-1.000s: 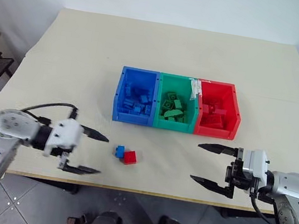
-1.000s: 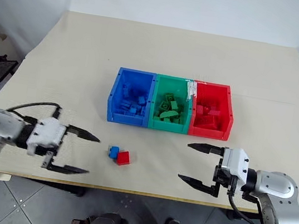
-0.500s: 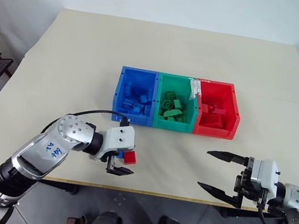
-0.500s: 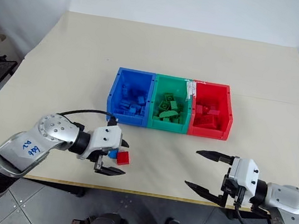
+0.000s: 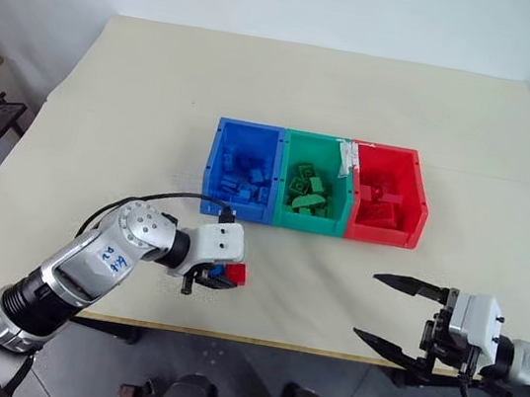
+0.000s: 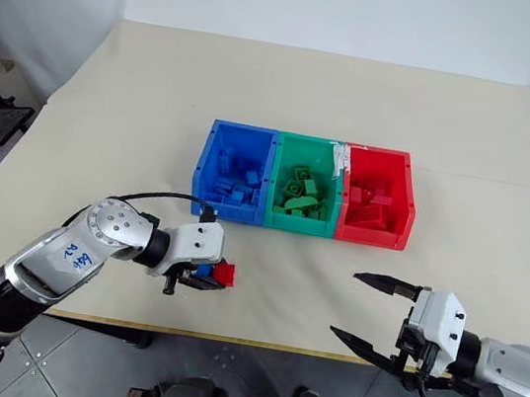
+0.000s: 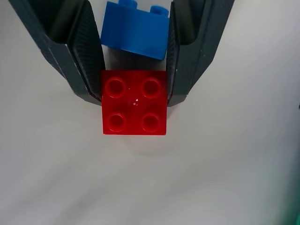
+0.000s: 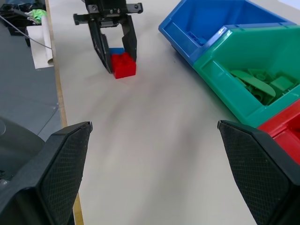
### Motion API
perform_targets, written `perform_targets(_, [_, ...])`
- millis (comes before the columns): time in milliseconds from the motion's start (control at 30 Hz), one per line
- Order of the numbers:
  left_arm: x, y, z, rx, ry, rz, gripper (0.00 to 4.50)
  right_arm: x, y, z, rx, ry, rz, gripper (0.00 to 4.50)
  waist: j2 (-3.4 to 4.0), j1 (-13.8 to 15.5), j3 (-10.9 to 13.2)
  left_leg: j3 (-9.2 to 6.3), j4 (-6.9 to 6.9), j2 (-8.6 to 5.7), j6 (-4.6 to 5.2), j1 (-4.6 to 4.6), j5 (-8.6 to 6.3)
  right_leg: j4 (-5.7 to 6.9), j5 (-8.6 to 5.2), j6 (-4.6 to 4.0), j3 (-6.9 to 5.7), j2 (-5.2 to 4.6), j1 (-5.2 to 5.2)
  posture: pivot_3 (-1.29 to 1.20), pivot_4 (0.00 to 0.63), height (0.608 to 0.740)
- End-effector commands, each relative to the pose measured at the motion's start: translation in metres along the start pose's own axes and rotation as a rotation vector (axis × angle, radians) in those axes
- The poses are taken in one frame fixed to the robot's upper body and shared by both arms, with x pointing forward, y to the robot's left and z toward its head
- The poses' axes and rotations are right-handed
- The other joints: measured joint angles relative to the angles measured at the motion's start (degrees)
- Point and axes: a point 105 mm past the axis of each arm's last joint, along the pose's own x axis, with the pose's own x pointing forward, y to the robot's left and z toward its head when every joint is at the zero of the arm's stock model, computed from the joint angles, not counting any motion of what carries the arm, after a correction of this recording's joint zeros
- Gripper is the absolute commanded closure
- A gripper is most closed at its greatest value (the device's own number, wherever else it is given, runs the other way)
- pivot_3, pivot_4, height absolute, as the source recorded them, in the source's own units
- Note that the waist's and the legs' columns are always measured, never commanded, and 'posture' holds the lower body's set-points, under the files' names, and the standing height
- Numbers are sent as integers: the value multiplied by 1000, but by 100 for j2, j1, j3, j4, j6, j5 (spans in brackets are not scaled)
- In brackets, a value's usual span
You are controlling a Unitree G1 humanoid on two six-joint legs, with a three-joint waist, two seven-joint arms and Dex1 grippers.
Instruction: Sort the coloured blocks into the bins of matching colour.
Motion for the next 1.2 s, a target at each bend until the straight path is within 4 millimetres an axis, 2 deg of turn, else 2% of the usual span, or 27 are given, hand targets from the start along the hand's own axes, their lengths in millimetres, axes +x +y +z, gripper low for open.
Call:
perform_targets(33, [-7,3,38,52,-195,-20,3034,-8,-2,10,-39,-3,-51,0,0,21,0,0,1,0,0,0,0,0,0,0,0,0,0,0,150,740])
perform_targets(167, [-18,23,90,68,-473,47,3034,-20,-5,15,-34,-30,-186,0,-4,131,2,-3,7,0,1,-4,0,0,0,0,-2,-1,1,0,150,740])
perform_targets(267, [-12,49,115,140,-565,167,3034,-31,-13,29,-26,-135,-409,0,-3,143,0,-5,13,-4,2,-4,1,1,0,0,-3,-2,5,0,150,740])
perform_targets(333, [0,65,132,156,-622,219,3034,-38,-16,30,-17,-147,-534,0,2,141,-3,0,12,-4,1,0,1,1,0,0,-2,-1,8,0,150,740])
perform_targets(400, [27,83,151,151,-650,273,3034,-46,-15,25,-5,-124,-657,0,-2,176,-2,5,9,-10,3,2,2,0,0,1,0,-4,7,0,150,740])
perform_targets(433, [42,88,163,149,-661,271,3034,-49,-15,24,-5,-109,-704,0,-3,230,-2,3,9,-14,8,-2,5,-2,1,2,-2,-5,7,0,150,740])
perform_targets(533, [69,92,192,161,-704,249,3034,-52,-14,25,-11,-86,-781,0,-4,247,-1,27,7,-20,18,-14,8,-35,1,2,7,-6,2,0,150,740])
perform_targets(633, [80,100,211,166,-703,295,3034,-50,-9,27,-12,-84,-802,0,-5,237,-1,38,-4,-20,26,-26,9,-56,1,2,8,-7,-9,0,150,740])
perform_targets(700, [84,110,215,158,-674,370,3034,-47,-4,29,0,-99,-801,0,-6,181,0,46,-12,-20,29,-25,7,-59,1,3,8,-7,-13,0,150,740])
perform_targets(800, [93,115,209,230,-592,420,3034,-37,3,30,26,-118,-774,0,-5,143,-1,49,-29,-17,34,-15,9,-57,1,2,9,-7,-14,0,150,740])
perform_targets(867, [93,115,210,206,-608,401,2296,-32,5,30,32,-123,-764,0,-5,129,-1,49,-30,-18,36,-15,10,-57,1,3,10,-7,-14,0,150,740])
perform_targets(900, [93,113,209,206,-614,382,2110,-31,5,30,33,-124,-763,0,-6,121,0,50,-28,-19,37,-15,10,-57,1,3,10,-8,-14,0,150,740])
perform_targets(1033, [79,106,210,253,-720,316,815,-29,3,28,28,-126,-737,0,-5,133,-1,47,-20,-19,39,-24,10,-57,2,3,7,-9,-18,0,150,740])
perform_targets(1100, [69,105,201,282,-753,303,194,-27,2,27,20,-126,-708,0,-4,113,-1,48,-20,-19,40,-24,9,-57,2,4,7,-11,-18,0,150,740])
perform_targets(1133, [63,104,194,303,-770,294,28,-26,0,27,14,-130,-691,0,-3,103,-1,49,-19,-19,40,-22,9,-55,2,4,7,-11,-18,0,150,740])
perform_targets(1200, [51,101,175,367,-771,288,28,-24,-3,26,7,-135,-649,0,1,52,-4,50,-20,-16,39,-17,9,-51,2,4,8,-10,-19,0,150,740])
